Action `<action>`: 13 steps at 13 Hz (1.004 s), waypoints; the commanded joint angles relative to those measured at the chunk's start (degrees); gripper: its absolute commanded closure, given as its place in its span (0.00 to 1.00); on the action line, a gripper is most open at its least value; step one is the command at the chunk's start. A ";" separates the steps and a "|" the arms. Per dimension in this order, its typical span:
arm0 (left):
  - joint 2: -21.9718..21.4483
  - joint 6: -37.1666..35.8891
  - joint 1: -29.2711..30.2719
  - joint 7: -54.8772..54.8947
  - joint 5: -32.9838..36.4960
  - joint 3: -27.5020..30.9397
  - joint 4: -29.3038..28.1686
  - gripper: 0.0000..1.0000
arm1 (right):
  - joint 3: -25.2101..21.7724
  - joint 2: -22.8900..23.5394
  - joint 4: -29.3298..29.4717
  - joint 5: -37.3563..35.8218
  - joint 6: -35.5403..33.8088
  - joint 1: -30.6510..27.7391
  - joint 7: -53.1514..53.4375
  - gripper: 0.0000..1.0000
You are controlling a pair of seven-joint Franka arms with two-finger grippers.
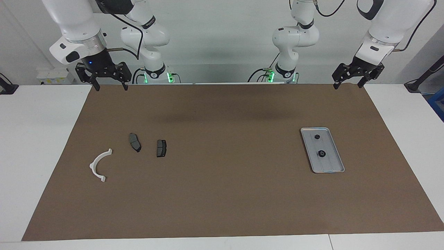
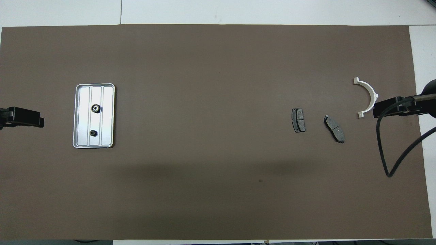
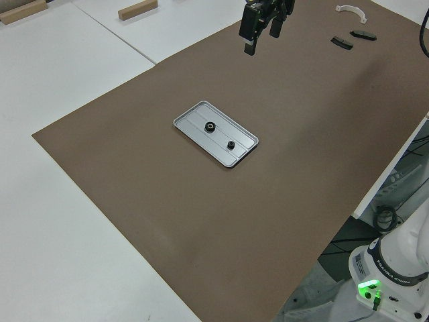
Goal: Place bearing gear from tray to pile
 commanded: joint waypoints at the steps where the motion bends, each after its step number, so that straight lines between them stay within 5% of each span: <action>1: -0.43 -0.56 -0.05 -0.56 0.21 0.01 0.24 0.00 | 0.21 -0.91 -0.76 1.00 -0.16 -0.48 -0.69 0.00; 7: -0.61 1.62 0.48 -2.91 0.30 0.01 -1.34 0.00 | 0.21 -1.09 -0.68 1.00 -0.07 -0.48 -0.77 0.00; 13: 3.69 19.00 -3.91 -4.95 0.21 -0.25 -11.86 0.00 | 0.21 -1.88 -0.76 0.91 -0.43 -0.39 -0.51 0.00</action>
